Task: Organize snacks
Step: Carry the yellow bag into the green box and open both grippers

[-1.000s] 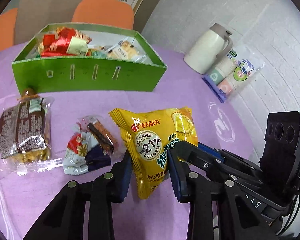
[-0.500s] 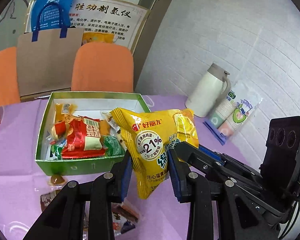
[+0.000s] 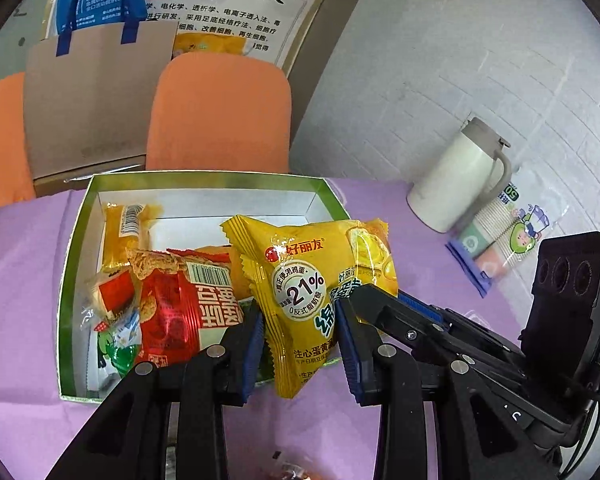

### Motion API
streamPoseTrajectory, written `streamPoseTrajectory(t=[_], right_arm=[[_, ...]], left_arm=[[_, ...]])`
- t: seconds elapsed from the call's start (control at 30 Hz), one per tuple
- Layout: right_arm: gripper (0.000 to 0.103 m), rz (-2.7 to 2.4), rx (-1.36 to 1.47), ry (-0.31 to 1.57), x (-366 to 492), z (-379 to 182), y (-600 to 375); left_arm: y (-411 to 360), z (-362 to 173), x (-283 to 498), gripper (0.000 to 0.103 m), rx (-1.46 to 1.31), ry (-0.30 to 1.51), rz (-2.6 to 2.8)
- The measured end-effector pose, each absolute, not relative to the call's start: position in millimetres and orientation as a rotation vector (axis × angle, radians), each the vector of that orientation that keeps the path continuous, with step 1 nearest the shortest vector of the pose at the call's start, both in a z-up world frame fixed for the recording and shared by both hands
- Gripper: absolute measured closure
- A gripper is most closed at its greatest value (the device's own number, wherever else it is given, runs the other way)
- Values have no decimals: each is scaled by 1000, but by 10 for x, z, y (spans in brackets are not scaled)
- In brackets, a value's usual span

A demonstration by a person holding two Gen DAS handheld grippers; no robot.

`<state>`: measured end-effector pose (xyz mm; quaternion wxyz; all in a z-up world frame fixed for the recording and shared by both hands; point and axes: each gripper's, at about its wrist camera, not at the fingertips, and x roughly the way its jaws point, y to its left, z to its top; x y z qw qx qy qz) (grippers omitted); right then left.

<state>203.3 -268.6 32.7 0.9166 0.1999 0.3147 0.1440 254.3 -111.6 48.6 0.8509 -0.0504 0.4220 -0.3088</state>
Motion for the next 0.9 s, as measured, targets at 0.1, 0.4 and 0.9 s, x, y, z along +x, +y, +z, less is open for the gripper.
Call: streamPoseTrajectory(t=[0.1,0.4,0.9], right_arm=[[79,278,417,690,2178,189,-2690],[80,232,307,722,2332,12,-2587],[1,206,226,582,1411,597,-2590]], left_arm=[[-1122,360,2663,57,-74,893,-568],[-1140,238,2744,46,36,821,-477],[-633,863,1835,0,-20,662,-337]])
